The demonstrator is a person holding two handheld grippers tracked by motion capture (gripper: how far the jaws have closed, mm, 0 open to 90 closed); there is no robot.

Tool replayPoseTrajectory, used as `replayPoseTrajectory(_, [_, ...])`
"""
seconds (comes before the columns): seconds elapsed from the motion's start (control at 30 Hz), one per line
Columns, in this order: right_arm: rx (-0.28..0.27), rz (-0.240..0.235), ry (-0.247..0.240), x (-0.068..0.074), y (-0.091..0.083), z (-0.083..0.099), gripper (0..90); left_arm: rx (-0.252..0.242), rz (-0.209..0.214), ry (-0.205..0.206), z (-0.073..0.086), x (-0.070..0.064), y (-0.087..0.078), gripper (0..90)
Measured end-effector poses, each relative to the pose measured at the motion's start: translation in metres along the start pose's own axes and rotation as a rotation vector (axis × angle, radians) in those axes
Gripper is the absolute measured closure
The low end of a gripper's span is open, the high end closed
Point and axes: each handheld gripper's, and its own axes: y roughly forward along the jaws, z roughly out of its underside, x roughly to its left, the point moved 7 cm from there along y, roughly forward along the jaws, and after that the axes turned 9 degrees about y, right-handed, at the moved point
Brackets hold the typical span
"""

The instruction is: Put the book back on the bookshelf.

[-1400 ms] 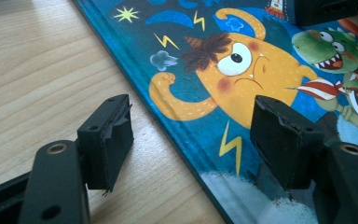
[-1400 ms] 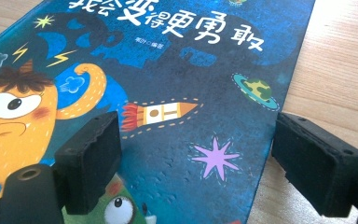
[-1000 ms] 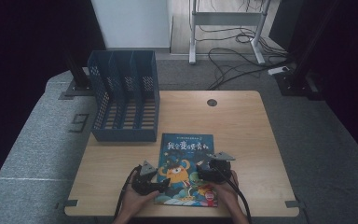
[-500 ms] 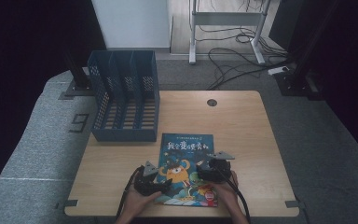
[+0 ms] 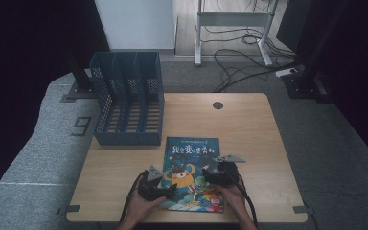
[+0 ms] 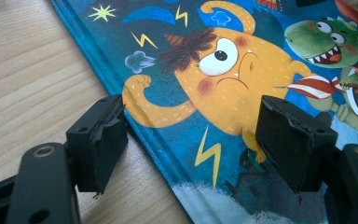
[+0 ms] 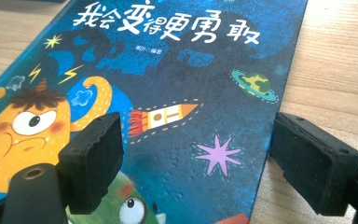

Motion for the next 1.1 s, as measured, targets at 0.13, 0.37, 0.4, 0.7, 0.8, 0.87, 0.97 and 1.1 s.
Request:
replayPoseTrajectory(0.13, [-0.003,0.011,-0.028,-0.001,0.001,0.0,18.5,0.001,0.004,0.002,0.0,0.0,0.0,23.9])
replayPoseTrajectory(0.37, [0.017,0.015,-0.051,-0.001,0.003,0.002,16.1,0.0,0.004,0.003,0.0,0.0,0.0,23.8])
replayPoseTrajectory(0.4, [0.017,0.01,-0.054,-0.001,0.003,0.002,15.2,0.0,0.004,0.004,0.0,0.0,0.0,23.8])
replayPoseTrajectory(0.7, [0.012,-0.112,0.079,-0.009,-0.003,-0.004,19.0,0.002,0.004,0.002,0.0,0.0,0.0,23.3])
replayPoseTrajectory(0.8, [0.007,-0.128,0.098,-0.008,-0.006,-0.006,18.8,0.0,0.004,0.001,0.0,0.0,0.0,23.3])
replayPoseTrajectory(0.87, [0.007,-0.14,0.11,-0.008,-0.007,-0.006,18.6,-0.001,0.005,-0.001,0.0,0.0,0.0,23.3])
replayPoseTrajectory(0.97, [0.006,-0.163,0.136,-0.009,-0.01,-0.008,18.9,-0.003,0.007,-0.007,0.0,0.0,0.0,23.1])
replayPoseTrajectory(1.1, [-0.003,-0.182,0.14,-0.008,-0.013,-0.011,19.8,-0.007,0.014,-0.018,0.0,0.0,0.0,22.6])
